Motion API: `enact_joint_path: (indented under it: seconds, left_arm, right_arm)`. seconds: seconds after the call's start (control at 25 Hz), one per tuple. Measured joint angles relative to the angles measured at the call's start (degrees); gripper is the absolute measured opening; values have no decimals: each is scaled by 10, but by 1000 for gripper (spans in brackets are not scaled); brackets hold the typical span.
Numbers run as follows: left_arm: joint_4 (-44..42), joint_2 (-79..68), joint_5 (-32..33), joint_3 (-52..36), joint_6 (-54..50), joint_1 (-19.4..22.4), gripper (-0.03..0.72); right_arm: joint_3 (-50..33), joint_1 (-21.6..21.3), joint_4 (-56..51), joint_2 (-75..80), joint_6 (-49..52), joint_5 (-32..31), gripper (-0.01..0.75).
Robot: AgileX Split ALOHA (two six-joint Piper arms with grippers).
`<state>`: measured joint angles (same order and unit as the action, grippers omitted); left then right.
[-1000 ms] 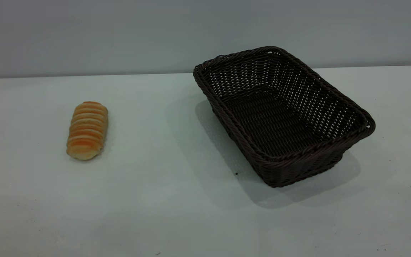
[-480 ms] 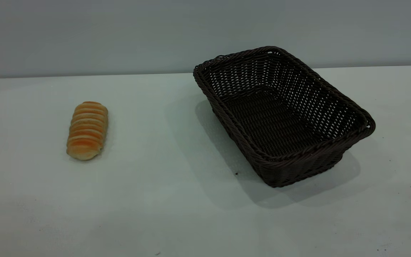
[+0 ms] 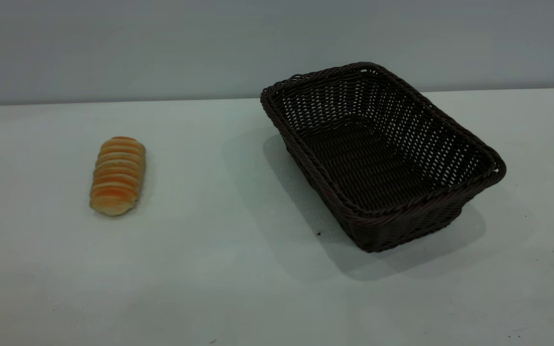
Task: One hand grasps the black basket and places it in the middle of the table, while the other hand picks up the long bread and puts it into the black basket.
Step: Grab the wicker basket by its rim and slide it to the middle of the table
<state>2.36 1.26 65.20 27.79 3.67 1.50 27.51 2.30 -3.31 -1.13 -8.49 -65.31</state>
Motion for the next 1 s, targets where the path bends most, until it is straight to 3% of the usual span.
enact_joint_path:
  seconds: [0.28,0.44,0.72,1.0]
  left_arm:
    - [0,0,-7,2,0,0,447]
    - [15,-10,-72,14,-11,0,447]
    - [28,-184,-102,49,-13,0,447]
    - [28,-335,-169,102,-15,0,447]
  right_arm:
    - [0,0,0,0,0,0,483]
    - [4,0,-20,16,-13,14,483]
    - [11,0,-157,227,-88,76,483]
    - [11,0,-328,466,-248,123,524]
